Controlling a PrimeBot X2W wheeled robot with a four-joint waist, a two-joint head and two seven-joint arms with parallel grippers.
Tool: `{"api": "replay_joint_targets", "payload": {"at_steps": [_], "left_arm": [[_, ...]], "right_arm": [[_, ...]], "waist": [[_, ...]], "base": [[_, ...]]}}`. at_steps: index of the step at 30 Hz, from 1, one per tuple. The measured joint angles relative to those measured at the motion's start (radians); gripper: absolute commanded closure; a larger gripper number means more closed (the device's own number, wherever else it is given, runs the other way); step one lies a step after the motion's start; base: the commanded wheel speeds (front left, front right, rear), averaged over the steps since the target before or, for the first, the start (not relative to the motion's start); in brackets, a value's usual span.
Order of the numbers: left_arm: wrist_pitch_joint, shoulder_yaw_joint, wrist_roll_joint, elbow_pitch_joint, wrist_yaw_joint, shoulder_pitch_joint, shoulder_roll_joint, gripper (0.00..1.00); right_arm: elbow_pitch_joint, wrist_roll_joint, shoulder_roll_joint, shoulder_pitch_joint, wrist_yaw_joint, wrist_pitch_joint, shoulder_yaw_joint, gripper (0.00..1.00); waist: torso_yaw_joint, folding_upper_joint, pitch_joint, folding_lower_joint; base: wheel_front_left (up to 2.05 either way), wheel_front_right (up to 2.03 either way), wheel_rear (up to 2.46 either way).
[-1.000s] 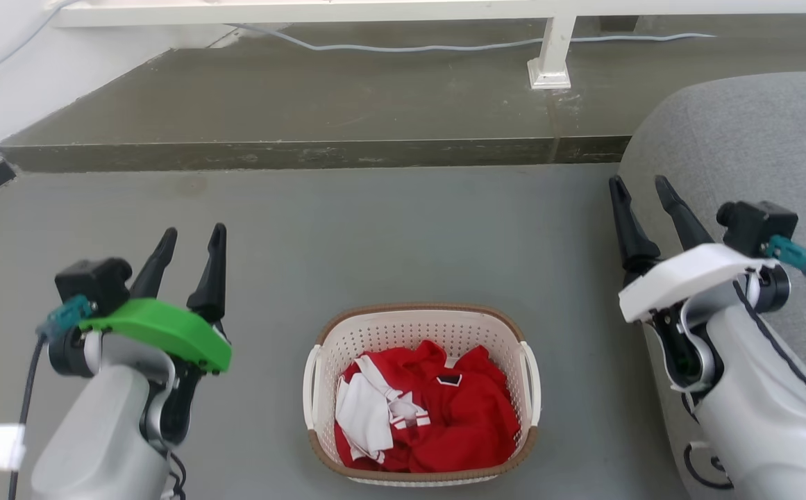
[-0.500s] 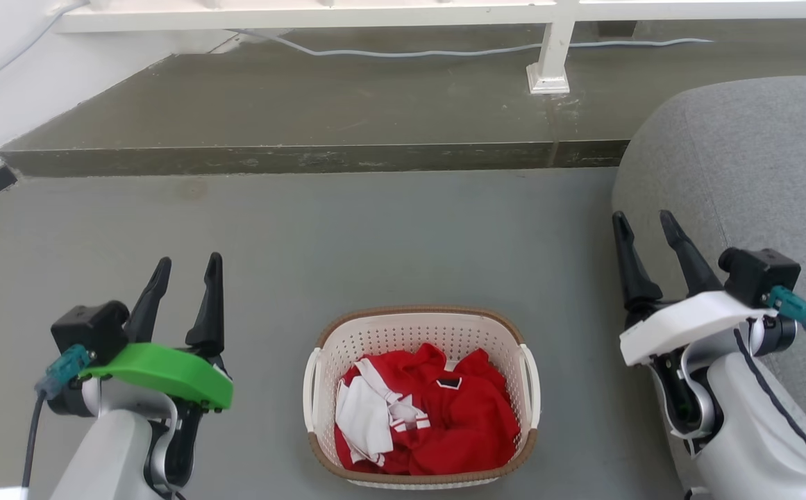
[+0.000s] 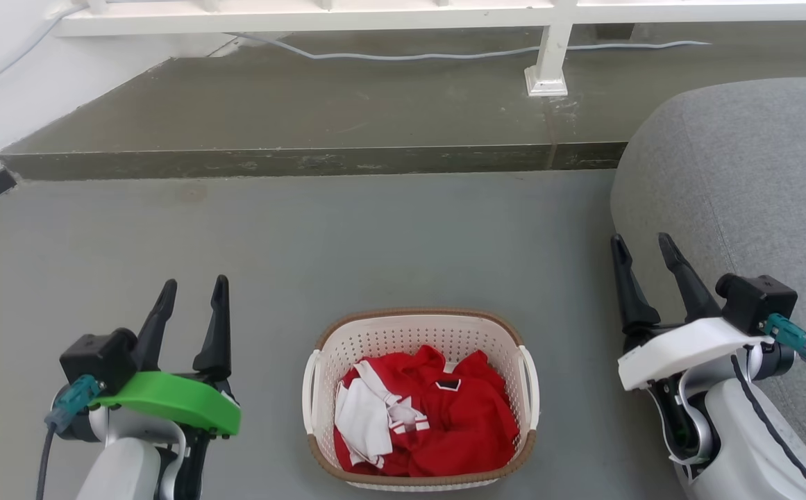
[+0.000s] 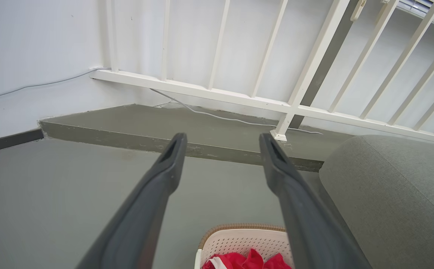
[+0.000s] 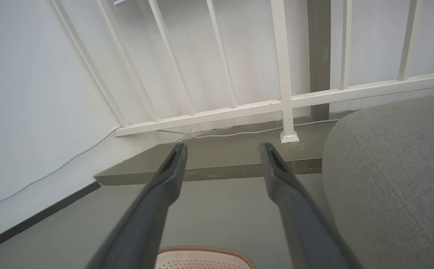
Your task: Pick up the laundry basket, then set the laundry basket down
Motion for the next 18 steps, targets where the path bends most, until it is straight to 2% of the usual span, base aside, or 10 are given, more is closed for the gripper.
{"api": "replay_joint_targets", "payload": {"at_steps": [18], "left_arm": [[0.0, 0.046, 0.055, -0.027, -0.024, 0.043, -0.036, 0.0]], "right_arm": [[-0.008, -0.05, 0.023, 0.04, 0.027, 0.0, -0.044, 0.0]], "waist": [[-0.002, 0.0, 0.0, 0.0]], "base": [[0.0, 0.0, 0.0]]}}
